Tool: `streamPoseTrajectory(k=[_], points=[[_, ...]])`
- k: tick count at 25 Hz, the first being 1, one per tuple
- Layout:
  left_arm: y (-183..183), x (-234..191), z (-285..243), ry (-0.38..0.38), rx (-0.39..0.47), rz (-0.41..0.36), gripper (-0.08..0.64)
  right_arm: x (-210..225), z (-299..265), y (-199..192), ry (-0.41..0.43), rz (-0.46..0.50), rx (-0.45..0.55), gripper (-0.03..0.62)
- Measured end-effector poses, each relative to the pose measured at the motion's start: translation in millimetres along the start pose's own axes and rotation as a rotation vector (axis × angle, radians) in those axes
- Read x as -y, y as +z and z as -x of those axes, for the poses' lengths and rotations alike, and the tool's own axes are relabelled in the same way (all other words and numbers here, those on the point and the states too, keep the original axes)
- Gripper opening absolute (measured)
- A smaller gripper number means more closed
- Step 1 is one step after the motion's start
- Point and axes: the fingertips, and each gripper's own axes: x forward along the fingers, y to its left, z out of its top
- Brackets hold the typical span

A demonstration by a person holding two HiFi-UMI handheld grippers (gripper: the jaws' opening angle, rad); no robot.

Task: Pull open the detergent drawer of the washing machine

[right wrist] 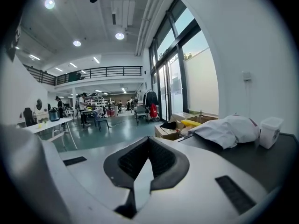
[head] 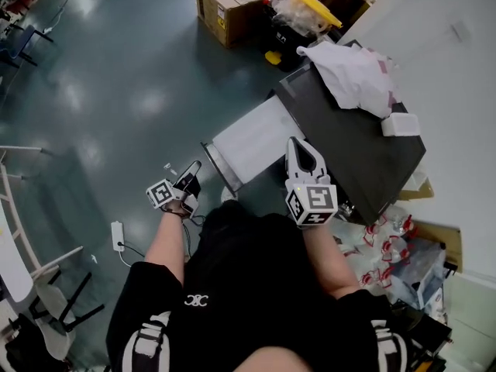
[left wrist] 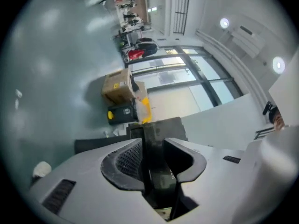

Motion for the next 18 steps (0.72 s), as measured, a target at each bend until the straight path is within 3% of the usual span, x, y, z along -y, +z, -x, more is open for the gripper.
streamPoseTrajectory(k=[3, 5, 6, 11, 14, 18], points=[[13.5, 5.0, 24.4, 0.202, 0.016, -0.242, 0.089, -9.8, 11.5, 4.7, 0.038, -0.004, 0.029, 0.003], [22.5, 22.8, 40.7, 0.316, 0.074, -0.393, 0.002, -15.4, 22.4, 7.3, 0.061, -0.005, 0.042, 0.003], [27.0, 37.7, 49.0, 0.352, 0.118, -0.457, 0.002, -18.1, 29.1, 8.2, 0.071, -0.005, 0.048, 0.003], [34.1, 137.1, 82.4, 0.474, 0.309, -0.755, 0.000, -28.5, 68.7, 11.7, 0.117, 0.007, 0.096, 0.003], [19.6, 199.8, 97.5, 0.549, 0.368, -0.920, 0.000, -33.6, 91.8, 15.6, 0.144, -0.002, 0.128, 0.003], [-15.4, 278.0, 106.8, 0.593, 0.410, -1.116, 0.000, -39.7, 116.4, 30.6, 0.185, -0.027, 0.178, 0.003]])
